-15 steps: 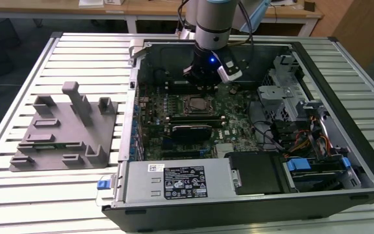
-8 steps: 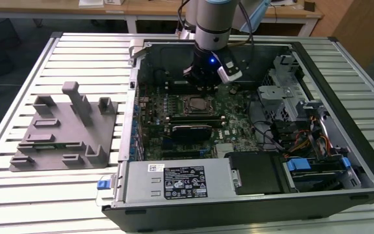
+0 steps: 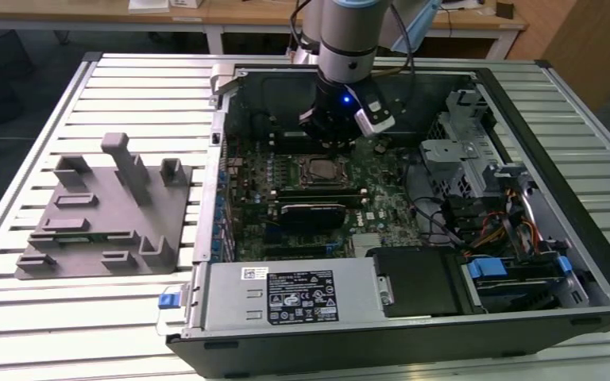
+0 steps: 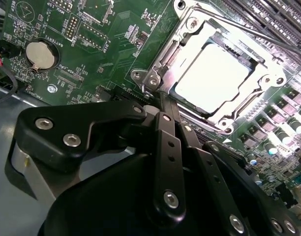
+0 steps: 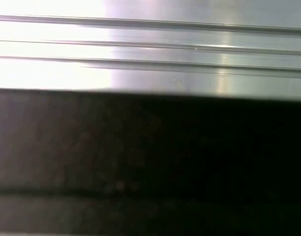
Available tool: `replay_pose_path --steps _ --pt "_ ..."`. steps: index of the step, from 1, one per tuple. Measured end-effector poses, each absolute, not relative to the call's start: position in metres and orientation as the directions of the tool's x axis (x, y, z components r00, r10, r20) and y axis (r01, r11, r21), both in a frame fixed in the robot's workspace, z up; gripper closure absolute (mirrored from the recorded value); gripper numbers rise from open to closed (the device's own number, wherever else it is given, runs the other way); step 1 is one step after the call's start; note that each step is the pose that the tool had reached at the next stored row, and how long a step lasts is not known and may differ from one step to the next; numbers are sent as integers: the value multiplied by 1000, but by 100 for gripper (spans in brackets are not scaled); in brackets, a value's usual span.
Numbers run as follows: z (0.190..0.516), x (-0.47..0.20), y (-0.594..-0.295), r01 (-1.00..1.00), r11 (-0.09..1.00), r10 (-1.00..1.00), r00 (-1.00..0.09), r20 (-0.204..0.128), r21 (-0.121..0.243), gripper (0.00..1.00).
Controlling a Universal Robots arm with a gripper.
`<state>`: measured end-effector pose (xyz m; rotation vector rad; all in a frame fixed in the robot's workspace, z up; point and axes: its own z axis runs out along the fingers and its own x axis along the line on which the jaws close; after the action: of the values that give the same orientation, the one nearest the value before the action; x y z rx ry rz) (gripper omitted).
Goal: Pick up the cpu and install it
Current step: 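Install the first cpu locking lever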
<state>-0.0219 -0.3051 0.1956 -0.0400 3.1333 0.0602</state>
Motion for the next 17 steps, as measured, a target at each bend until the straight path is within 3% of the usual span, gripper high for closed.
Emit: replay_pose_path --steps 17 --pt "209 -21 -306 -26 998 -25 -1000 -4 52 89"
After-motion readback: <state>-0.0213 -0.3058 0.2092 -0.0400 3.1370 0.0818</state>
